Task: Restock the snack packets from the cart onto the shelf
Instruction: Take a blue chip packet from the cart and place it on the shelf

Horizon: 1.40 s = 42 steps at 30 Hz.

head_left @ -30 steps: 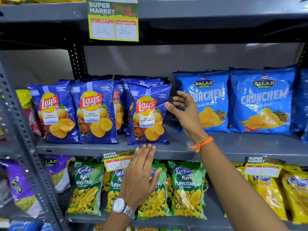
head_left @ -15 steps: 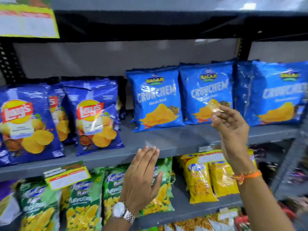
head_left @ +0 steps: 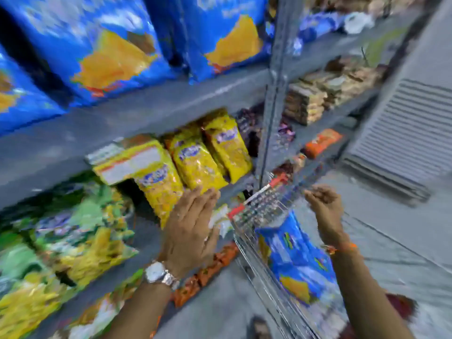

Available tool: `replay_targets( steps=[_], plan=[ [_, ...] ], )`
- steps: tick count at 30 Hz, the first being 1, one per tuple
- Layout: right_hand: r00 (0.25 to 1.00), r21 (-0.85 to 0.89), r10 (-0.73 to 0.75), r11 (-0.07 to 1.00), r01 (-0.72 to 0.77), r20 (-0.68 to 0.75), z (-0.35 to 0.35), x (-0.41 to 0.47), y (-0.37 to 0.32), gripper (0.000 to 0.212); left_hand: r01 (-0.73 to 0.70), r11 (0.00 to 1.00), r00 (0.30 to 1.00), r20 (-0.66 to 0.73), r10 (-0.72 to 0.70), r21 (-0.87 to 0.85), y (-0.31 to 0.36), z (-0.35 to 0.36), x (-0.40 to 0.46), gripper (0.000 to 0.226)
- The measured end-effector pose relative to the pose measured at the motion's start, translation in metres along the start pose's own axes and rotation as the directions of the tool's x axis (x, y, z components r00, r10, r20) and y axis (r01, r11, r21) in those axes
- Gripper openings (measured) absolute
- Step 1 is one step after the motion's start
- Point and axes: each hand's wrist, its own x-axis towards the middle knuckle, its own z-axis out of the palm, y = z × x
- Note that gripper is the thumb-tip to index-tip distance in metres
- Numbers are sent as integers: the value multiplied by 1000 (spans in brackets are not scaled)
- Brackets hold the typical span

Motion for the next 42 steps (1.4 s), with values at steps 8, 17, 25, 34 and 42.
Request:
replay_targets(
  steps=[8, 17, 25, 34, 42],
  plan=[
    [854, -288, 449, 808, -514, -264, -59, 6, 139, 57, -155, 967, 752, 611, 248, -202, 66, 170, -43, 55],
    [720, -98, 689, 713, -694, -86, -66, -22, 244, 51, 30, 955, 748, 641, 174, -294, 88, 252, -89, 36],
    [570, 40, 809, 580, -814, -144, -34, -1, 290, 24, 153, 920, 859, 509, 56, -360, 97, 266, -99, 18],
    [817, 192, 449, 893, -406, -362, -9, 25, 270, 36, 123, 936, 826, 557, 87, -330, 93, 261, -95, 15],
    [943, 215, 265, 951, -222, -201, -21, 31, 163, 26, 82, 913, 799, 574, 180, -400, 79, 213, -61, 30]
  ],
)
